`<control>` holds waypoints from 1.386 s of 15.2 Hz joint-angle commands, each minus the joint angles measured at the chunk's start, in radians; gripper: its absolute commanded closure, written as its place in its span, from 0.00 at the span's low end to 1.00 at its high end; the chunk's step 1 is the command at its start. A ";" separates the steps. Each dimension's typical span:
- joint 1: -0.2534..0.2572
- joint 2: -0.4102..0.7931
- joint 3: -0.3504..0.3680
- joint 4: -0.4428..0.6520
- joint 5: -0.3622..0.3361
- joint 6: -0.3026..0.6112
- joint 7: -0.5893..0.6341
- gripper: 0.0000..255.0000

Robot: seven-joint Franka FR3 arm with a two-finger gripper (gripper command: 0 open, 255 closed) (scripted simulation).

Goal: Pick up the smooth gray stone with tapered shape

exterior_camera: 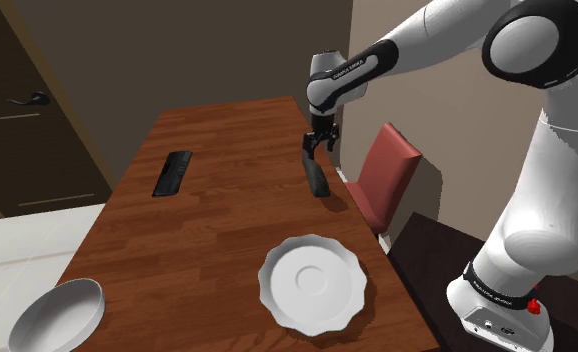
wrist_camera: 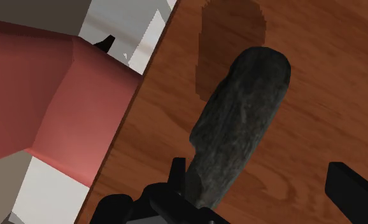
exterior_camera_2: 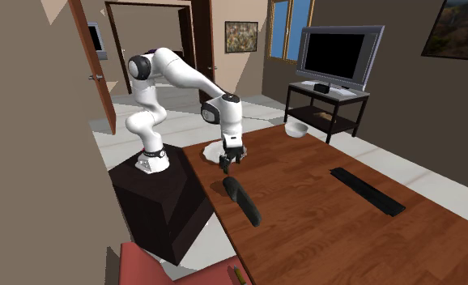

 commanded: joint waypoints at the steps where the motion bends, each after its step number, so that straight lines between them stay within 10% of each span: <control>1: -0.008 0.081 -0.004 0.058 0.014 0.024 0.002 0.00; 14: -0.026 0.267 -0.001 0.146 0.047 0.120 0.002 0.00; 15: -0.027 0.267 -0.001 0.148 0.047 0.119 0.001 1.00; 21: -0.027 0.268 -0.001 0.148 0.047 0.119 0.001 1.00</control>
